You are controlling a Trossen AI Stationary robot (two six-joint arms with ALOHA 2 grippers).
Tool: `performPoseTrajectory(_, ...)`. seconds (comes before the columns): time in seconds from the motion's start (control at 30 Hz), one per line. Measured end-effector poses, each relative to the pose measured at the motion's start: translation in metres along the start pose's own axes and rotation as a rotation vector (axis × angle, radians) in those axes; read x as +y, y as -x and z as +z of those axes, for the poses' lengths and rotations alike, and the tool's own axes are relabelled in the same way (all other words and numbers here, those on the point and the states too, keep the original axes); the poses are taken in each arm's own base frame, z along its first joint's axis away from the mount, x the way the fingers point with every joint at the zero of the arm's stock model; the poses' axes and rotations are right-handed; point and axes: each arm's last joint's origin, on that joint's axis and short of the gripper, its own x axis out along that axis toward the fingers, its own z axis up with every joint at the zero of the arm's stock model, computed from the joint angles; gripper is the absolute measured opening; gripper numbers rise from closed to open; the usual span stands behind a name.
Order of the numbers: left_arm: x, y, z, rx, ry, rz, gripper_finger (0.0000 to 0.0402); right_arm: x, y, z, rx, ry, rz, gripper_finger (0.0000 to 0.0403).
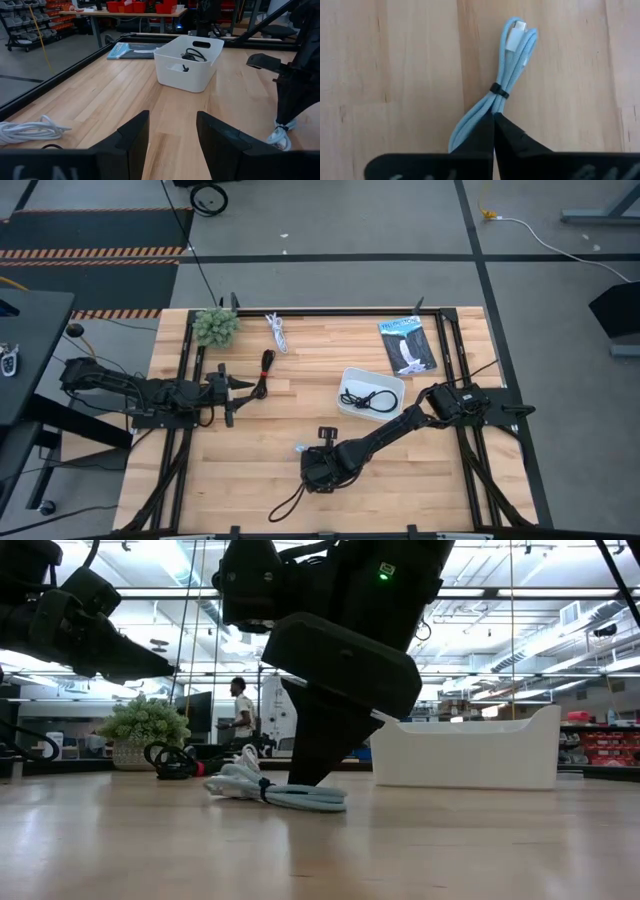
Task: Pick and place USB-C Cables
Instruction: Put the light blue charger cable into the white bin
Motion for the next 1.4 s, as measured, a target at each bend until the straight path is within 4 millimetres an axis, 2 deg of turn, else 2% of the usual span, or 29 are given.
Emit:
performPoseTrajectory(0.17, 0.000, 0.000, 0.000, 0.000, 0.000, 0.000, 0.0172, 0.001, 0.011, -0.002, -0.017, 0.029, -0.034, 0.0004)
performPoseTrajectory(0.3, 0.000, 0.000, 0.000, 0.000, 0.000, 0.000, 0.0172, -0.001, 0.033, 0.002, -0.073, 0.025, -0.056, 0.0002)
performPoseTrajectory(0.53, 0.000, 0.000, 0.000, 0.000, -0.001, 0.000, 0.0172, -0.003, 0.059, 0.003, -0.131, 0.033, -0.118, 0.0002)
performPoseTrajectory(0.7, 0.000, 0.000, 0.000, 0.000, -0.001, 0.000, 0.0172, -0.001, 0.065, 0.005, -0.146, -0.035, -0.069, 0.0019)
performPoseTrajectory(0.8, 0.000, 0.000, 0.000, 0.000, 0.000, 0.000, 0.0172, 0.002, 0.063, 0.010, -0.201, -0.067, -0.038, 0.0048)
performPoseTrajectory(1.0, 0.000, 0.000, -0.001, 0.005, -0.003, 0.000, 0.0172, 0.006, 0.032, 0.007, -0.255, -0.119, -0.015, 0.0121)
performPoseTrajectory(1.2, 0.000, 0.000, 0.000, 0.002, -0.002, 0.000, 0.0172, -0.003, 0.013, -0.001, -0.247, -0.148, -0.025, 0.0190)
performPoseTrajectory(1.3, 0.000, 0.000, 0.000, 0.002, -0.002, 0.000, 0.0172, -0.004, 0.011, -0.001, -0.251, -0.158, -0.009, 0.0214)
performPoseTrajectory(1.4, 0.000, 0.000, 0.000, 0.001, -0.001, 0.000, 0.0172, -0.005, 0.003, -0.009, -0.220, -0.161, -0.006, 0.0224)
